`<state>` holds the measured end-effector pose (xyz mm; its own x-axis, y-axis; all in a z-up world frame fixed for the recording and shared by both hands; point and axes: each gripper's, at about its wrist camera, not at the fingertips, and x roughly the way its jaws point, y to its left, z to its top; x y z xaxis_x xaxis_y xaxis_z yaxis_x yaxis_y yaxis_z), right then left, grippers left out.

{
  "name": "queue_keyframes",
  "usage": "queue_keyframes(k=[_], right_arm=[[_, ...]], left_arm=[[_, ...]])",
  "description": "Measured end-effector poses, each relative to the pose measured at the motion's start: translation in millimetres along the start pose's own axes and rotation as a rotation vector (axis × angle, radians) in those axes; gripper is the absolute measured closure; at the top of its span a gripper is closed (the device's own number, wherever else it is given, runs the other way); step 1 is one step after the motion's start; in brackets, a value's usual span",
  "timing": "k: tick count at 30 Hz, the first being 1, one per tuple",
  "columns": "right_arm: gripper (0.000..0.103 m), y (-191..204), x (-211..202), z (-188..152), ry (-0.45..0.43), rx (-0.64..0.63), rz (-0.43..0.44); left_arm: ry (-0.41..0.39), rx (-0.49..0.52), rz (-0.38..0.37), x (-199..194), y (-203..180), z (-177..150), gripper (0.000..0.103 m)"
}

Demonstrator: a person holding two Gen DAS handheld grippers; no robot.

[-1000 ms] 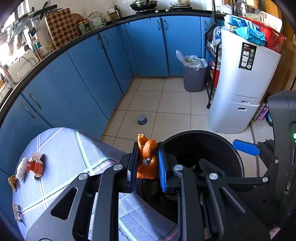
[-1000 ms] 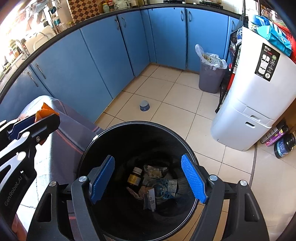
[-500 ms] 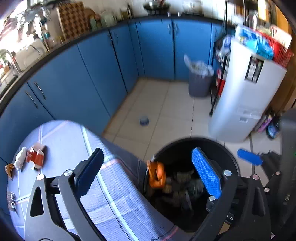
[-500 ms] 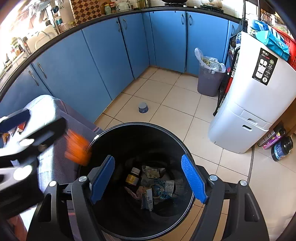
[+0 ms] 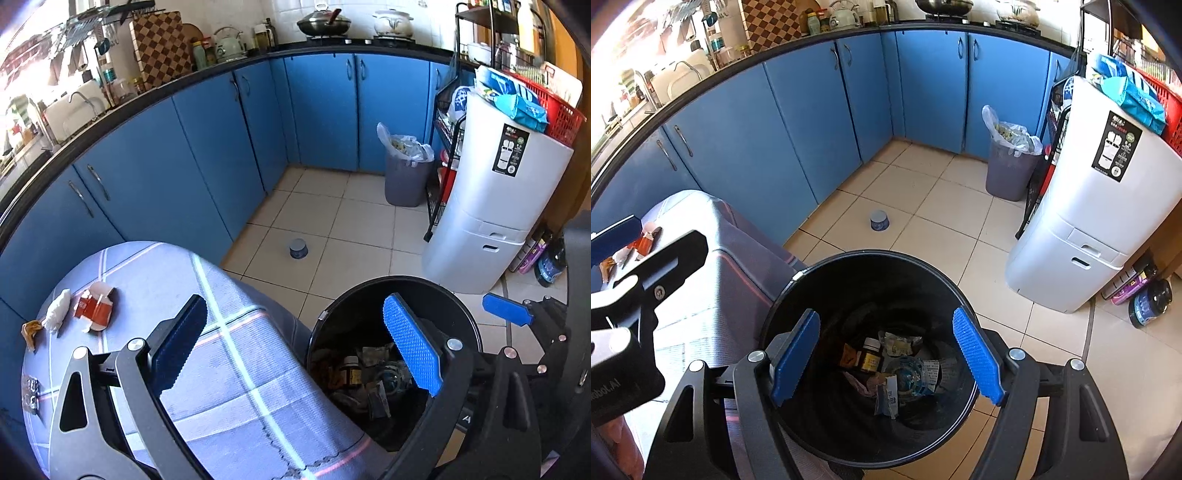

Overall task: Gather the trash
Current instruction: 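Move both open grippers back over the table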

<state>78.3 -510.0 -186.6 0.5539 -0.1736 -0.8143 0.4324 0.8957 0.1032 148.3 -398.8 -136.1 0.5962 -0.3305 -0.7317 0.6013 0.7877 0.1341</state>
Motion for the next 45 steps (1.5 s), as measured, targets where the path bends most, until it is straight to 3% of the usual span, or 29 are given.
queue_keyframes(k=[7,16,25,38,45], right_arm=[[0.03,23.2,-19.8,0.7,-0.026,-0.033,0.022],[0.03,69.0,-39.0,-2.1,-0.051,-0.112,0.04],[0.03,127.2,-44.7,-3.6,-0.128,-0.189,0.01],[0.03,193.2,-43.8,-7.9,-0.139,-0.282,-0.005],[0.03,224.4,-35.9,-8.1,-0.134,-0.301,0.06]], left_arm=[[-0.002,-0.044,0.023,-19.9,27.0,-13.4,0.008],[-0.004,-0.172,0.066,-47.1,93.4,-46.7,0.005],[-0.001,-0.281,0.112,-66.9,156.9,-82.1,0.005],[-0.009,-0.372,0.124,-79.5,215.1,-113.9,0.005],[-0.015,-0.428,0.14,-83.8,250.7,-131.0,0.005]])
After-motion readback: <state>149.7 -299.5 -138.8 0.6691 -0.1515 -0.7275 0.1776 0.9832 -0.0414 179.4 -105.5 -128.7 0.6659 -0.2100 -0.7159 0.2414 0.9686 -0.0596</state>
